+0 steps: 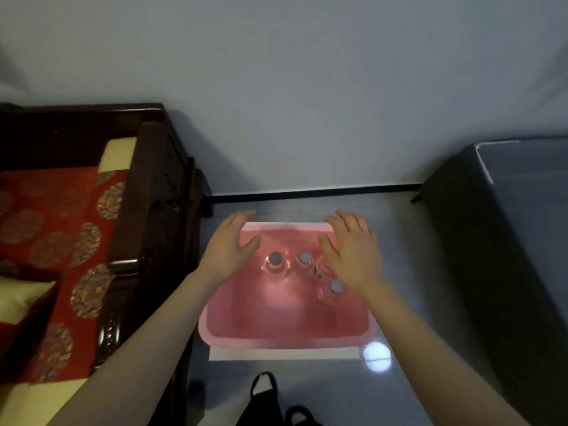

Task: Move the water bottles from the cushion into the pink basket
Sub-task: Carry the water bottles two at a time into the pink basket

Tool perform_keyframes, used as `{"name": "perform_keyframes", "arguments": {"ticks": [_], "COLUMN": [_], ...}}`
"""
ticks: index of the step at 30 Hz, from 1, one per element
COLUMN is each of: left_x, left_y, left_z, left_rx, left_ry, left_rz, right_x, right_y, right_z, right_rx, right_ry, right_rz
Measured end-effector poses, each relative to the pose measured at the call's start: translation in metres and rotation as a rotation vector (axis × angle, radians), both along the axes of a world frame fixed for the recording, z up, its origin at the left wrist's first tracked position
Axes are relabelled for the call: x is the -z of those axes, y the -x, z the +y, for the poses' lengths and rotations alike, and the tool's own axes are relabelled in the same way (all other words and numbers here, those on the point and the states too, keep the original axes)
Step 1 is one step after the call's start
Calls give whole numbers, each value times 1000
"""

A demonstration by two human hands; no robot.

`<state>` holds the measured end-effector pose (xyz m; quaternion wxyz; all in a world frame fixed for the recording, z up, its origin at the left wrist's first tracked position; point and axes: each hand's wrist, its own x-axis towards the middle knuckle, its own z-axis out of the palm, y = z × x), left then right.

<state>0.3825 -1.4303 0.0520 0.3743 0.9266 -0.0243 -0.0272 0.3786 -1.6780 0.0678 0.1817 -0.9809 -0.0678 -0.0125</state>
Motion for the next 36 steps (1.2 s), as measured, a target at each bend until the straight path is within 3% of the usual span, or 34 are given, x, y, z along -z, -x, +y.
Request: {"name": "perform_keyframes", "arguments": {"ticks": [8,19,28,36], "left_x": [-88,-153,-172,-170], "left_y": [115,327,514,613], "left_z": [69,176,281,409], "left_rx": [-398,-945,-1416,-1521], "left_ry": [14,57,604,924], "left_rz": [-128,-206,-404,-486], "right_x": [-82,-134,-138,-128], "right_y": [34,129,246,351], "right_z": [50,230,420,592], "right_rx": [-277,-821,-1154,-966], "right_ry": [-263,-263,-366,-655], "right_rz": [-132,-111,134,658]}}
